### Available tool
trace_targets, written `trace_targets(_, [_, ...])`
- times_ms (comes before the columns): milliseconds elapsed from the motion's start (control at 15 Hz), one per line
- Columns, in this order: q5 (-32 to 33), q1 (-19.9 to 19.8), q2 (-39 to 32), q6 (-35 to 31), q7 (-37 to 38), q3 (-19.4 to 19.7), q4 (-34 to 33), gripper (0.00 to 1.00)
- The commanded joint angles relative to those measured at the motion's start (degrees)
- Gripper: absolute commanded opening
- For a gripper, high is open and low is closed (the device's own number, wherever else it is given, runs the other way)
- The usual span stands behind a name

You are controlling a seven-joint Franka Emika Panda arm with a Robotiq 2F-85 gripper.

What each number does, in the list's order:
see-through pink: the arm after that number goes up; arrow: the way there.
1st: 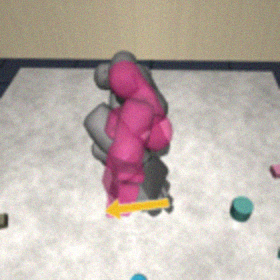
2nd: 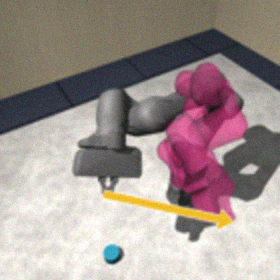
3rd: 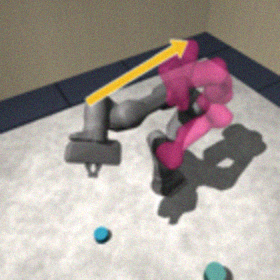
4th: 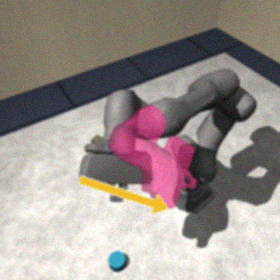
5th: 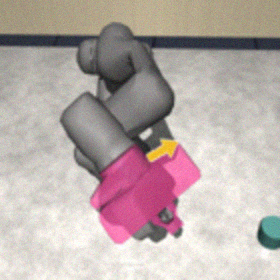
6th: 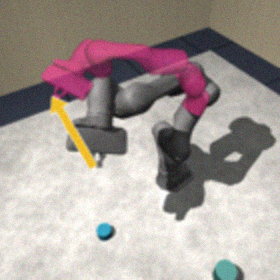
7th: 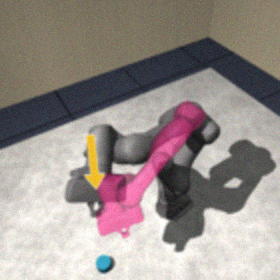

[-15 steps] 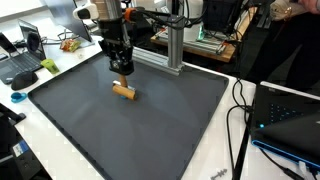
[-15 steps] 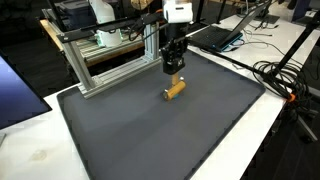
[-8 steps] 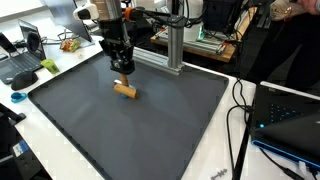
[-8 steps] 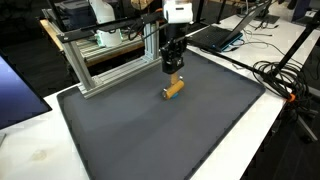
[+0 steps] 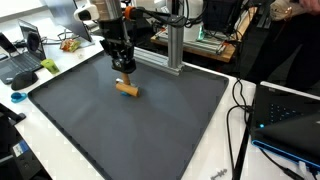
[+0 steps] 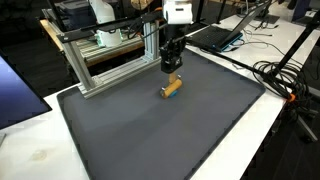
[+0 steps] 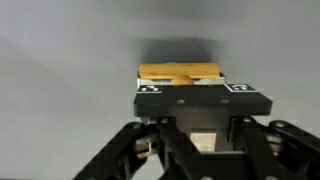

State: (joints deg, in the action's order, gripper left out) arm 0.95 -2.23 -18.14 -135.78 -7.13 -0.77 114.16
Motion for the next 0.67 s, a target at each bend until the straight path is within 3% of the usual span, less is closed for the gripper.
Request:
trace_targets(0, [0.7,0.3,-2.2,-5.7,1.2,0.8,0.5,0.22])
trace_targets(467, [0.8,0.4,-3.6,-10.5,1.6,0.8,0.5,0.22])
trace_targets(600, [-0.2,0.0,-3.5,-8.3,0.5,0.2,0.3,0.22])
